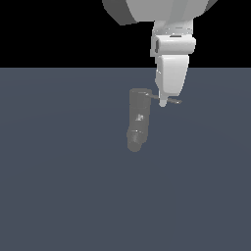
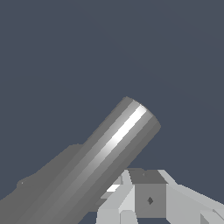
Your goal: Turn on the faucet by rotating a designated handle.
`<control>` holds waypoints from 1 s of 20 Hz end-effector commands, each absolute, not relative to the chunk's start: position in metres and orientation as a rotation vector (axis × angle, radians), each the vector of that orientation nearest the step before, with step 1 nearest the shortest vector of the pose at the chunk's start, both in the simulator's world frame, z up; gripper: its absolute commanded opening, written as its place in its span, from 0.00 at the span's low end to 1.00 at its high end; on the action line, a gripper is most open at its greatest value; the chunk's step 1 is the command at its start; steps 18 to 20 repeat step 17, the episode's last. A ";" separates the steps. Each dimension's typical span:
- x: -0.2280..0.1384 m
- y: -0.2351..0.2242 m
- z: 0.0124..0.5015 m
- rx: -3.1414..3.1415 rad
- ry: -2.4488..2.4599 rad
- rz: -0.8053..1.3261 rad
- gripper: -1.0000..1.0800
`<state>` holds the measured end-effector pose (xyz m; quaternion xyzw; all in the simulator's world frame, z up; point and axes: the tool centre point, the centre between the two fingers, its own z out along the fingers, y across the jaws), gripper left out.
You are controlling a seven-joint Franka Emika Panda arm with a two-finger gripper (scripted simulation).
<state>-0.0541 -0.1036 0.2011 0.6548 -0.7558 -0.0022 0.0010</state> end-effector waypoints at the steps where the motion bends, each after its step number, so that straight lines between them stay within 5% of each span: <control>1: -0.046 -0.117 0.201 2.049 -2.383 0.000 0.00; 20: -0.013 -0.171 0.201 2.029 -2.398 0.000 0.00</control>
